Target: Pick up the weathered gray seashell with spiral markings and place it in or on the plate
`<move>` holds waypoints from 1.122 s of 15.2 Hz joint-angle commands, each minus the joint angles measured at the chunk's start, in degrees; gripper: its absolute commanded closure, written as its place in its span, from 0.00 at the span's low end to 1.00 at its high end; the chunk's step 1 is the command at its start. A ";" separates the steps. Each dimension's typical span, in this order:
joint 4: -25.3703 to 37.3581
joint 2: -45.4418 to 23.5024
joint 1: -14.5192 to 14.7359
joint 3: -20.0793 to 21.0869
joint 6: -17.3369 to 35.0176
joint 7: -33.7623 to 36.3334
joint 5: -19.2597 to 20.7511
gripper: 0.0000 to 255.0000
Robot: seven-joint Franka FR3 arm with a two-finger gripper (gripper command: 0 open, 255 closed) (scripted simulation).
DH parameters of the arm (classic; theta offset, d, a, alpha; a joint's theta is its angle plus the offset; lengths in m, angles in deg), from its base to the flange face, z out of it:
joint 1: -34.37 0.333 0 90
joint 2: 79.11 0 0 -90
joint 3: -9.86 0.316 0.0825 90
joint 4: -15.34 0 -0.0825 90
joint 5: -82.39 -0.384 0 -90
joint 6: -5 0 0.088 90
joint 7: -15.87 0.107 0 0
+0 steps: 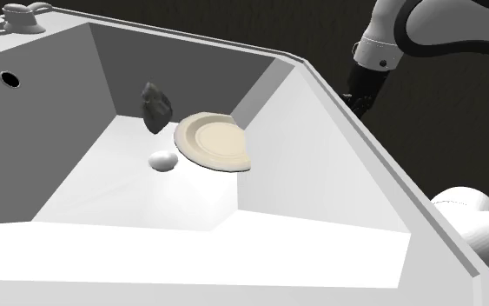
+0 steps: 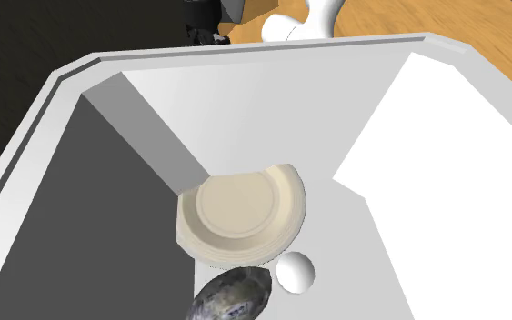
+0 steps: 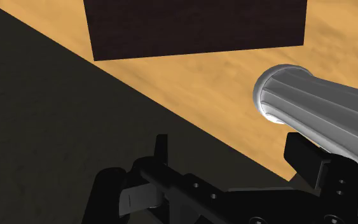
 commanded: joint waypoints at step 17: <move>2.62 -5.45 8.61 4.12 -8.25 16.93 19.58 0.00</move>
